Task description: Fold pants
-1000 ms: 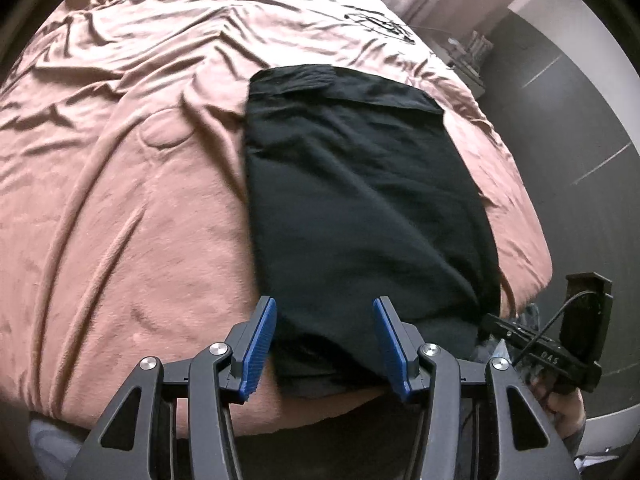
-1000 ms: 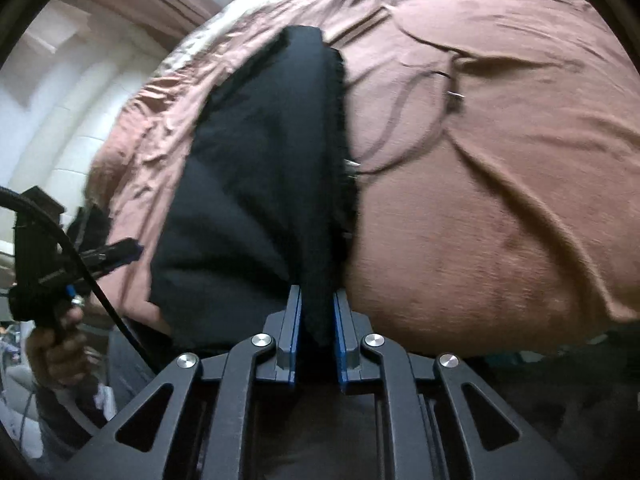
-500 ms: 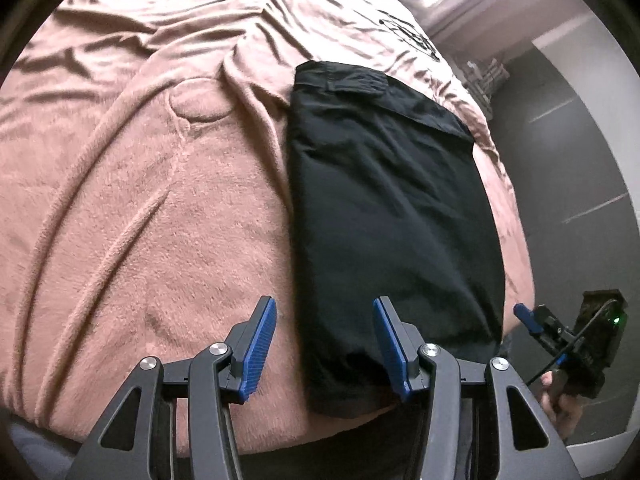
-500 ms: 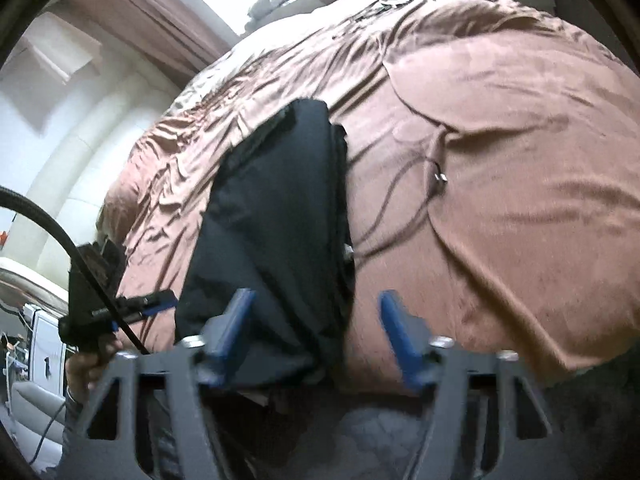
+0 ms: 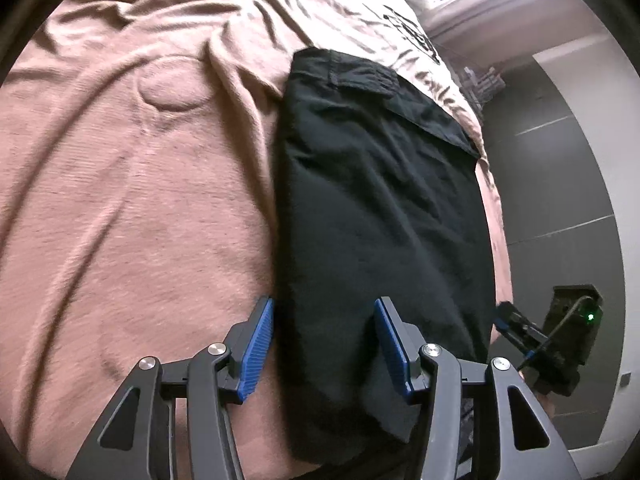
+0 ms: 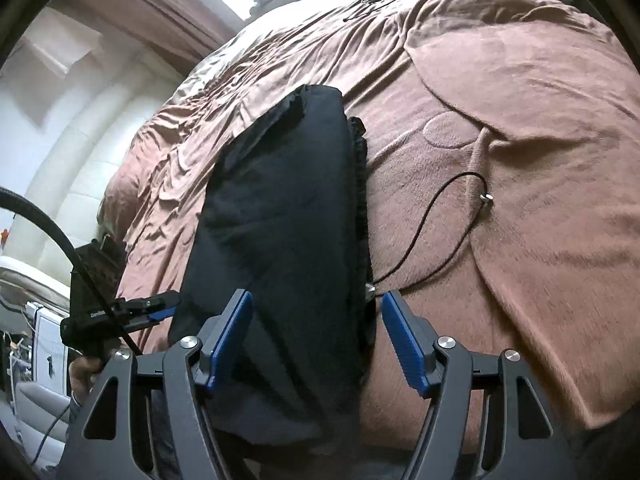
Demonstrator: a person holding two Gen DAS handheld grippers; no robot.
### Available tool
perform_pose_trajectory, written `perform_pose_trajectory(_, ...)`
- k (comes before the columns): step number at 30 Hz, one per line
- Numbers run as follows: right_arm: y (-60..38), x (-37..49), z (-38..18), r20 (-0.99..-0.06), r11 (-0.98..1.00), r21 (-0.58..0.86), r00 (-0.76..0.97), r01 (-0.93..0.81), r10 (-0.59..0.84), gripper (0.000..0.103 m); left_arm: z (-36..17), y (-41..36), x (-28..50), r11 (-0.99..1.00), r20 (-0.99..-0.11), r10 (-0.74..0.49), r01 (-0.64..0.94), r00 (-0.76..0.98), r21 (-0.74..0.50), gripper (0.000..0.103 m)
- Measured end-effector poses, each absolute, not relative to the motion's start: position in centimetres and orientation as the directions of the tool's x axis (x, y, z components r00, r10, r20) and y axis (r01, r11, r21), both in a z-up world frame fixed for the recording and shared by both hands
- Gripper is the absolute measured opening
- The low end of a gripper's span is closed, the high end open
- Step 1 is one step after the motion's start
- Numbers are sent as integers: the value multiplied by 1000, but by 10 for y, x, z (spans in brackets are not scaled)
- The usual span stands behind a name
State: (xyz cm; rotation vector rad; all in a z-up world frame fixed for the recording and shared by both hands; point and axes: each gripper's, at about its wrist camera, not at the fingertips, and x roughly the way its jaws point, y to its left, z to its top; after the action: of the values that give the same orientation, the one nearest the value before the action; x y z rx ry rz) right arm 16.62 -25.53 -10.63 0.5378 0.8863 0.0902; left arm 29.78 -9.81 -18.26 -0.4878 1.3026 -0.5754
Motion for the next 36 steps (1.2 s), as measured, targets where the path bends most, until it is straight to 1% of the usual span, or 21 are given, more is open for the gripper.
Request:
perform_pose_trajectory(1, -256, 170, -109, -717, 864, 483, 631, 143, 297, 59, -184, -100, 298, 768, -750, -640, 118, 164, -629, 52)
perform_pose_trajectory(3, -256, 176, -116, -722, 858, 492, 618, 144, 311, 48, -184, -101, 298, 768, -751, -640, 120, 165, -629, 50)
perform_pose_trajectory(4, -257, 180, -121, -729, 856, 494, 609, 152, 312, 46, -185, -100, 296, 764, -747, -645, 119, 161, -634, 49)
perform_pose_trajectory(5, -257, 182, -125, -732, 851, 500, 601, 157, 320, 43, -186, -100, 296, 756, -740, -655, 114, 151, -645, 45)
perform_pose_trajectory(7, -258, 185, -132, -726, 833, 529, 595, 161, 345, 43, -190, -98, 290, 736, -726, -677, 102, 122, -669, 43)
perform_pose_trajectory(10, -261, 186, -138, -708, 808, 565, 602, 167, 370, 41, -192, -97, 284, 728, -718, -686, 106, 116, -678, 32)
perform_pose_trajectory(11, -262, 186, -139, -698, 795, 583, 603, 165, 387, 35, -192, -96, 283, 729, -719, -685, 109, 119, -676, 23)
perform_pose_trajectory(12, -262, 186, -140, -694, 789, 591, 604, 167, 392, 34, -190, -95, 282, 728, -718, -685, 110, 121, -676, 17)
perform_pose_trajectory(14, -261, 186, -139, -698, 794, 583, 606, 170, 382, 34, -183, -92, 281, 726, -715, -687, 120, 130, -677, 13)
perform_pose_trajectory(18, -256, 185, -136, -702, 796, 579, 605, 178, 376, 29, -171, -85, 279, 722, -709, -692, 137, 134, -679, 11)
perform_pose_trajectory(21, -247, 182, -135, -704, 795, 582, 596, 170, 388, 27, -163, -74, 276, 735, -721, -678, 143, 142, -663, 11)
perform_pose_trajectory(27, -222, 179, -139, -698, 785, 603, 573, 146, 429, 26, -158, -47, 274, 753, -736, -658, 124, 159, -647, 11)
perform_pose_trajectory(32, -207, 178, -150, -674, 740, 658, 550, 142, 494, 26, -159, -20, 272, 772, -754, -635, 101, 167, -627, 11)
perform_pose_trajectory(36, -203, 180, -155, -682, 750, 648, 538, 130, 496, 26, -162, -13, 270, 780, -765, -626, 100, 152, -618, 12)
